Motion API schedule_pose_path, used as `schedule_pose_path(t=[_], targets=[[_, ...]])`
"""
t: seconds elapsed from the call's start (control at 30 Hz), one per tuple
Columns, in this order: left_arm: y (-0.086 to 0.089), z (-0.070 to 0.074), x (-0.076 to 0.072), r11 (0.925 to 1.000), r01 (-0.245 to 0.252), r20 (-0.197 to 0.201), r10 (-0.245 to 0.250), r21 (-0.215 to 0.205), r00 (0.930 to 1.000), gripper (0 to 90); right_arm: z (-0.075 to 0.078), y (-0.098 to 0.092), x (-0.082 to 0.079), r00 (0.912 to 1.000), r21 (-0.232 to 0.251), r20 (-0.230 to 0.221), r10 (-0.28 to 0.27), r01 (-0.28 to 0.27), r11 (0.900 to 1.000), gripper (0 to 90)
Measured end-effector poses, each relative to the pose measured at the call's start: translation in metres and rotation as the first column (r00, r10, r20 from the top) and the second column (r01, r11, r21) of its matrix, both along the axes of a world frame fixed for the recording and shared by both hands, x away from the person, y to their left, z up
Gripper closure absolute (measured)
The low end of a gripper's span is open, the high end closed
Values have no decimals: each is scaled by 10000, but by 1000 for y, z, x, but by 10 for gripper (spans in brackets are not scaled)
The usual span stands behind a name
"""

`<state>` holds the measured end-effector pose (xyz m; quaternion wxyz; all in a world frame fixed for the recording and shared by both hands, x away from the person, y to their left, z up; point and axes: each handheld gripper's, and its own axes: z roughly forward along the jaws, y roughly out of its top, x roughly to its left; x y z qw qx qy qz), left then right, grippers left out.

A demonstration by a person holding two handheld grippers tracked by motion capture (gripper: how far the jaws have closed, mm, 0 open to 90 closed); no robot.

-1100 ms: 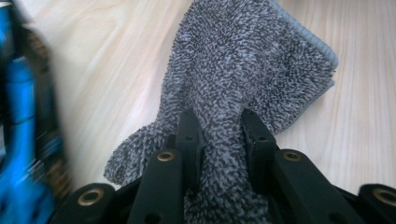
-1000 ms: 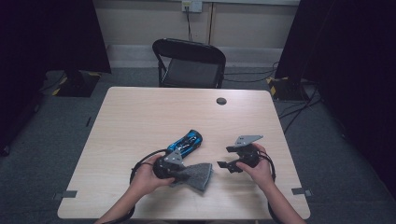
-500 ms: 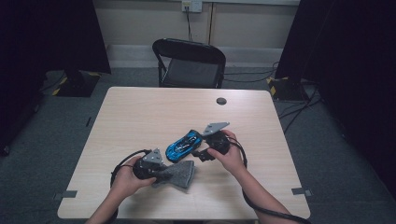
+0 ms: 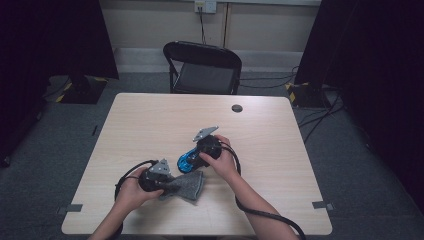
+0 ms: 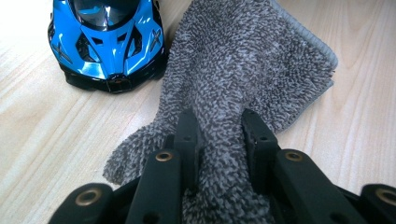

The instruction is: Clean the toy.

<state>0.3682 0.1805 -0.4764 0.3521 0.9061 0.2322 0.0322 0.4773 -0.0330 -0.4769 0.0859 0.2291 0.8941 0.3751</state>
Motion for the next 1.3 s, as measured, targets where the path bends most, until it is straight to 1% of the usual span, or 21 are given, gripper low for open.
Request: schedule_pose_path(t=[0.07,0.1,0.17,0.27,0.33,0.43,0.53,0.7,0.73,0.77,0.83,0.9,0.93,0.97,1.03,1.1,1.17,1.2,1.23,1.27,1.3], targets=[[2,0,1,9999,-107,70,107,-40,9999,712,-1,2,1,9998,-263,173,28,-23,9997,141],[2,0,1,9998,-159,66,160,-89,9999,710,-1,2,1,9999,-279,171,24,-19,9996,139],[6,-1,3,9996,-233,41,233,-126,9997,710,-5,1,1,9996,-293,255,122,-115,9995,67],[8,-1,4,9994,-284,14,284,-202,9996,710,-7,0,1,9994,-208,317,143,-137,9997,63],[8,-2,4,9993,-342,-50,342,-176,9994,709,-6,0,2,9997,-288,205,155,-149,9995,54],[8,-2,5,9987,-442,-95,440,-261,9990,709,-9,-2,1,9995,21,318,78,-79,10000,44],[9,-2,5,9987,-454,-112,452,-233,9989,706,-12,-5,0,9988,329,481,69,-85,9994,44],[9,-1,4,9984,-546,15,547,-147,9985,701,-12,-5,0,9988,333,475,87,-102,9994,44],[11,0,4,9977,-667,44,668,-78,9978,701,-12,-5,0,9989,341,473,76,-92,9994,43],[12,-1,4,9971,-740,55,741,-184,9972,701,-13,-5,0,9988,365,482,77,-95,9993,44],[14,-2,4,9972,-715,-91,714,-207,9974,701,-13,-5,0,9987,370,506,69,-88,9993,43],[14,-3,5,9969,-744,-127,741,-254,9972,702,-13,-5,-1,9989,348,473,49,-66,9994,43],[14,-3,7,9960,-871,-182,867,-211,9961,702,-12,-4,-1,9989,334,463,41,-56,9994,43],[14,-3,9,9952,-973,-86,972,-128,9952,702,-12,-4,-1,9989,335,473,52,-68,9994,43],[15,-2,11,9940,-1096,-119,1096,5,9939,703,-12,-4,-1,9989,322,460,40,-54,9995,43],[18,-2,13,9920,-1261,-31,1262,30,9920,703,-12,-3,-1,9989,291,460,25,-39,9996,43],[23,0,16,9882,-1510,54,1509,254,9885,703,-11,-3,0,9992,168,397,56,-62,9998,43],[23,0,16,9882,-1510,54,1509,254,9885,704,-10,-2,0,9993,122,372,64,-68,9999,43],[25,0,17,9860,-1634,152,1630,328,9865,704,-10,-2,0,9993,122,372,64,-68,9999,43],[32,1,19,9789,-1997,236,1989,430,9797,704,-10,-2,0,9994,71,333,62,-65,10000,43],[32,1,19,9789,-1997,236,1989,430,9797,704,-10,-2,0,9994,71,333,62,-65,10000,43]])
